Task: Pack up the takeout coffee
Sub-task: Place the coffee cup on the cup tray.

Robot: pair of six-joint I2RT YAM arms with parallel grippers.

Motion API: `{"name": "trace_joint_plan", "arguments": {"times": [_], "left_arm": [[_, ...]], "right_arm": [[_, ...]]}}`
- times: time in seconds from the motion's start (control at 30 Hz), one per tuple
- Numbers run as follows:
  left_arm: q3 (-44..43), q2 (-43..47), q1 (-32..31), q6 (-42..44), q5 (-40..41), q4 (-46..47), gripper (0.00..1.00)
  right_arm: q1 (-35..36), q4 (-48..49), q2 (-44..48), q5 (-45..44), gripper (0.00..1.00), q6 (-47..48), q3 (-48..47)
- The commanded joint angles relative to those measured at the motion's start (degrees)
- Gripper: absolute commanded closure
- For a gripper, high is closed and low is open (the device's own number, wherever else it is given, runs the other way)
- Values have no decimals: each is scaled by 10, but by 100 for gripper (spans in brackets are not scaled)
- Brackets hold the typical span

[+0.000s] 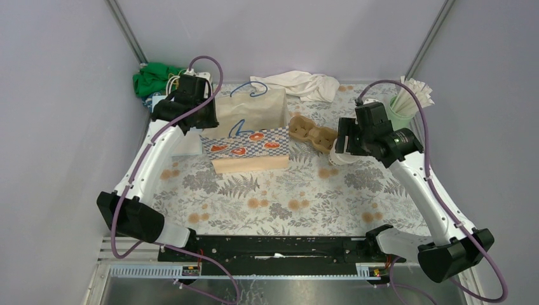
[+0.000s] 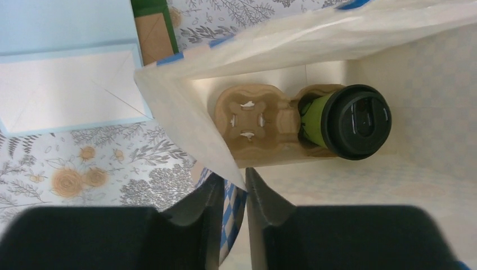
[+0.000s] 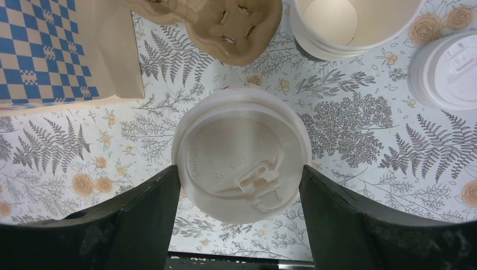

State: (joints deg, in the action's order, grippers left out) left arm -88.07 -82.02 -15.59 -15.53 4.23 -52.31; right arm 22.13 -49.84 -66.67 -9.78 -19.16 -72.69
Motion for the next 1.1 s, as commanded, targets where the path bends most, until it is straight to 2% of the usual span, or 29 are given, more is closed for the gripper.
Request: {"name": "trace_joint_plan", "arguments": {"times": [0.0, 0.03, 0.1, 0.23, 0.37, 0.43, 0.5, 0.6, 0.63, 0.7, 0.77, 0.97, 1.07], "left_arm": [[6, 20, 5, -19, -38, -6, 87], [9, 27, 5, -25, -46, -12, 94], [11, 38, 5, -37, -62, -26, 98], [31, 60, 5, -84, -109, -40, 100], [66, 90, 3, -187, -172, -20, 100], [108, 118, -5, -264, -211, 18, 94], [132, 147, -26, -328, -207, 48, 84], [134, 170, -80, -379, -158, 47, 65], [131, 170, -92, -381, -152, 41, 55], [107, 160, -97, -344, -150, 12, 41], [55, 142, -95, -286, -102, -46, 32], [-129, 89, -80, -137, 7, -152, 16], [-169, 74, -80, -42, 30, -158, 10]], "right_arm": [[5, -7, 10, 24, 21, 16, 11], [5, -1, 13, 26, 21, 15, 22], [5, 14, 21, 38, 21, 14, 46], [5, 29, 26, 50, 21, 16, 75], [5, 34, 30, 48, 21, 27, 82], [5, 33, 29, 47, 21, 31, 79], [5, 30, 24, 48, 21, 32, 77], [5, 22, 21, 39, 21, 31, 75], [5, 23, 23, 38, 21, 30, 76], [5, 24, 27, 40, 21, 29, 76], [5, 25, 28, 47, 21, 28, 73], [5, 11, 27, 54, 21, 34, 60], [5, 7, 28, 52, 21, 39, 54]]}}
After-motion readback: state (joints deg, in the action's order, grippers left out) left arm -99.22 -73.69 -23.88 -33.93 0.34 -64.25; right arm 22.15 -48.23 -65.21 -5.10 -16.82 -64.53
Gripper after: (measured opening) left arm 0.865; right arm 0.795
